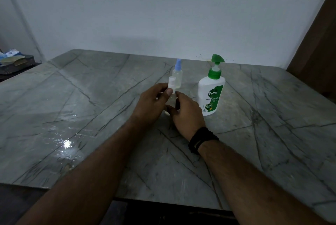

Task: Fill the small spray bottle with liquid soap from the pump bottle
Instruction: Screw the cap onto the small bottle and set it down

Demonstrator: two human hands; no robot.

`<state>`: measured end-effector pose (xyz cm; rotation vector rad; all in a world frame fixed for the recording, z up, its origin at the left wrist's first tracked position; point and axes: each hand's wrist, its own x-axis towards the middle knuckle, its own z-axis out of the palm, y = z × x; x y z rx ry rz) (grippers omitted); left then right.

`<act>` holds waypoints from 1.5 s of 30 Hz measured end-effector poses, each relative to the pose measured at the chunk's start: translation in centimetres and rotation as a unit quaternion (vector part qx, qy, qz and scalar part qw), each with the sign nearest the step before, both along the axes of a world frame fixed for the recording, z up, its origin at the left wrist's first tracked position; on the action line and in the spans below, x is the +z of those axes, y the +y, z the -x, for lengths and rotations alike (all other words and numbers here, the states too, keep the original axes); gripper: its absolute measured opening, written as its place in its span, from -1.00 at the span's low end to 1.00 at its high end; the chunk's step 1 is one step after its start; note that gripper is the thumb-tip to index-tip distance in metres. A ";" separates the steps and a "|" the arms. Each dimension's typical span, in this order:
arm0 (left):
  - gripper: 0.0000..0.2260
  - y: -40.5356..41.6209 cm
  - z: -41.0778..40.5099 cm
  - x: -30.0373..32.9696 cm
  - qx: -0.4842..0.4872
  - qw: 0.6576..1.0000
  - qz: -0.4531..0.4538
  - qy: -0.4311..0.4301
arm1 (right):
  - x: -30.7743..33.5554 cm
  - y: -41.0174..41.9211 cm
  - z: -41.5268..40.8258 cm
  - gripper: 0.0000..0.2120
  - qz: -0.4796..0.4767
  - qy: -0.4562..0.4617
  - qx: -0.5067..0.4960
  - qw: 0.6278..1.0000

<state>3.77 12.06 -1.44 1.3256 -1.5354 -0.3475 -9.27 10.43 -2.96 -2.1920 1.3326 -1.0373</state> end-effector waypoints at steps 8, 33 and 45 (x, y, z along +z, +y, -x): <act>-0.69 0.0 0.3 -0.1 0.010 0.998 -0.015 0.061 | -0.1 0.0 0.1 -0.58 0.004 -0.002 -0.005 1.000; -0.69 0.1 0.3 -0.1 0.016 0.998 -0.018 0.053 | 0.1 0.1 0.0 -0.61 0.002 0.000 -0.007 1.000; -0.77 0.0 -0.1 0.0 -0.001 0.999 -0.016 0.035 | 0.3 0.1 0.1 -0.52 0.000 0.003 -0.009 1.000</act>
